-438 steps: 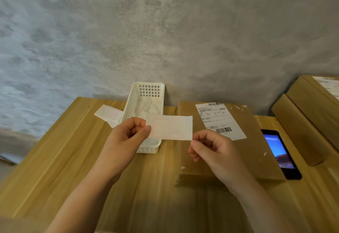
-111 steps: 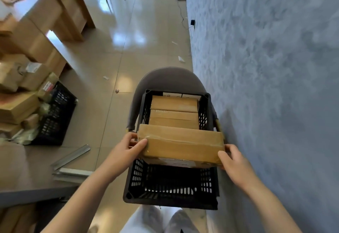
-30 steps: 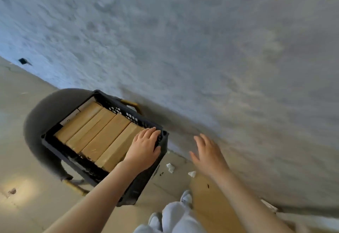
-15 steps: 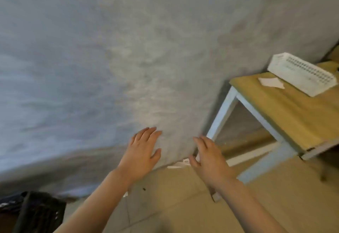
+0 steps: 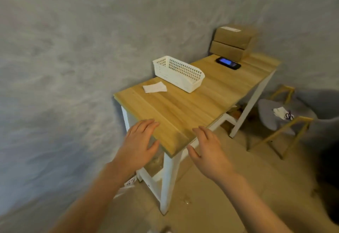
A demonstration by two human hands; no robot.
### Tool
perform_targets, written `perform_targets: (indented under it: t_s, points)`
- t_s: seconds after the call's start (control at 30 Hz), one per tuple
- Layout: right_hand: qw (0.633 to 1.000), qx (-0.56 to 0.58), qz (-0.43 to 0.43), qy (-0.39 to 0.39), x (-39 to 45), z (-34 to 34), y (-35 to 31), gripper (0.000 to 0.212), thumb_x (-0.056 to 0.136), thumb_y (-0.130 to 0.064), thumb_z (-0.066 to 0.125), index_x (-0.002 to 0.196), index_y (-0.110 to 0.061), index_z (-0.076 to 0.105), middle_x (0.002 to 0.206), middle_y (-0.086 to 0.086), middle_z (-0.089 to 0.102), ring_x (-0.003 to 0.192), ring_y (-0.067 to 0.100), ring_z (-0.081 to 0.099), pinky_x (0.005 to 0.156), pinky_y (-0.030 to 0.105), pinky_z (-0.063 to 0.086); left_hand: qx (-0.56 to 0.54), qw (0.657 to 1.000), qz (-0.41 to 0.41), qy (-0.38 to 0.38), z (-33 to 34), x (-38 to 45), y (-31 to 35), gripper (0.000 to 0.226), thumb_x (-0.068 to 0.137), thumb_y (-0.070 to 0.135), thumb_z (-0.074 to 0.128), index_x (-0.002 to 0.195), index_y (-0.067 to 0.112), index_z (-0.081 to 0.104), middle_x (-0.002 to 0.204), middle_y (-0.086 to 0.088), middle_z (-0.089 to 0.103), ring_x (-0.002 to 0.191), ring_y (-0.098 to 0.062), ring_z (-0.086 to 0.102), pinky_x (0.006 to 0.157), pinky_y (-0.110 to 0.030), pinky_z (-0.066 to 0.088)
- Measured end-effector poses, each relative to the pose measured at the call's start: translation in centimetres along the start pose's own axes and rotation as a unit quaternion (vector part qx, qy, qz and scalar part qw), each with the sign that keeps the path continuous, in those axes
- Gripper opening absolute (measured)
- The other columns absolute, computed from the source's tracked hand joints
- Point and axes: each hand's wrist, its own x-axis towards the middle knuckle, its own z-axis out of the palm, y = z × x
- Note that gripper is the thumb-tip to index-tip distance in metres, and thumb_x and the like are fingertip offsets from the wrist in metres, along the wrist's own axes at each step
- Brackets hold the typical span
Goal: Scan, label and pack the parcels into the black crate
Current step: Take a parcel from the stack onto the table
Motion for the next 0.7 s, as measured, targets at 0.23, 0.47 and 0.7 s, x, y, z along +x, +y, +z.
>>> perform_targets:
  t_s: [0.23, 0.47, 0.7]
  points:
    - [0.998, -0.007, 0.055, 0.038, 7.2, -4.5, 13.7, 0.058, 0.097, -0.046, 0.047, 0.147, -0.021, 0.032, 0.153, 0.002, 0.033, 0.142, 0.019, 0.028, 0.115, 0.035, 0.028, 0.004, 0.999, 0.047, -0.018, 6.7, 14.9, 6.5, 0.056, 0.092, 0.048, 0.045, 0.144, 0.028, 0.041, 0.15, 0.004, 0.041, 0.138, -0.017, 0.035, 0.112, -0.046, 0.034]
    - [0.994, -0.007, 0.101, 0.029, 13.5, -9.7, 26.5, 0.057, 0.097, -0.045, 0.047, 0.147, -0.021, 0.033, 0.153, 0.0, 0.031, 0.142, 0.019, 0.027, 0.117, 0.035, 0.028, -0.013, 0.996, 0.062, -0.06, 12.6, 28.4, 13.9, 0.055, 0.091, 0.046, 0.05, 0.143, 0.028, 0.043, 0.15, 0.004, 0.041, 0.139, -0.016, 0.035, 0.113, -0.044, 0.034]
    - [0.994, -0.003, 0.099, 0.049, 21.1, -13.1, 38.6, 0.055, 0.096, -0.044, 0.05, 0.144, -0.021, 0.037, 0.15, -0.001, 0.035, 0.14, 0.017, 0.031, 0.114, 0.031, 0.028, -0.051, 0.997, 0.032, -0.054, 17.4, 39.5, 19.6, 0.06, 0.087, 0.051, 0.046, 0.143, 0.029, 0.043, 0.149, 0.006, 0.042, 0.138, -0.014, 0.035, 0.113, -0.042, 0.034]
